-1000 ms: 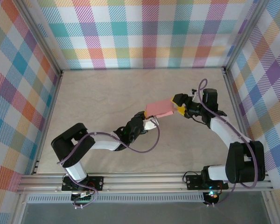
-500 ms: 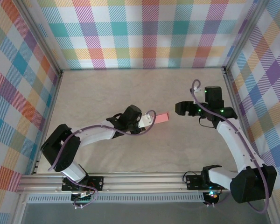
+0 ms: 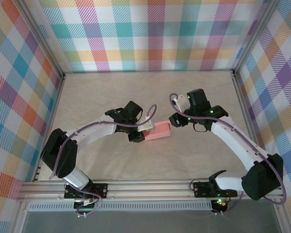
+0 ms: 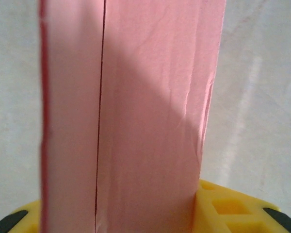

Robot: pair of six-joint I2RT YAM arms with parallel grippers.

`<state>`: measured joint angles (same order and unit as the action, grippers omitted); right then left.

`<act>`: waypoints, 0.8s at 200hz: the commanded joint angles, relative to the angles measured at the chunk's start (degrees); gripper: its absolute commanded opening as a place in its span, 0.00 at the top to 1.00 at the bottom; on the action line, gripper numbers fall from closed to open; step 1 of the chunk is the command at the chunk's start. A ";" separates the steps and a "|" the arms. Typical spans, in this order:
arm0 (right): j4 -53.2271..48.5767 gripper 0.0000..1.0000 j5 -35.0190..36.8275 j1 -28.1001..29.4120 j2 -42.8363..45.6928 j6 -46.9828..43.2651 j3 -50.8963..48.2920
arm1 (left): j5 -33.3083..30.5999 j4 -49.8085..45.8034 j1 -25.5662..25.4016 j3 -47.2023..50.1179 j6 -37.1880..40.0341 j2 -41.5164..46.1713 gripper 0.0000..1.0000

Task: Fold the paper box

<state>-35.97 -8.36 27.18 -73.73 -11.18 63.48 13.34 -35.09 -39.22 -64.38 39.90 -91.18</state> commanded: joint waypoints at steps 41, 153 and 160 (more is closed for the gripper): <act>-8.81 0.61 -5.06 1.11 -4.56 -8.70 4.97 | 4.85 -9.64 1.08 -4.04 1.74 -3.89 0.59; -11.51 0.86 -4.92 1.65 -7.71 -10.05 5.84 | 5.11 -10.68 1.08 -4.61 2.55 -5.94 0.59; -11.52 0.87 -4.75 1.65 -7.70 -10.12 5.86 | 5.05 -10.82 1.08 -4.76 2.47 -6.11 0.59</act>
<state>-46.28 -12.49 28.53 -81.19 -20.29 67.20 17.52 -41.67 -38.41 -69.25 41.60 -95.11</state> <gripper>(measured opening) 0.149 0.408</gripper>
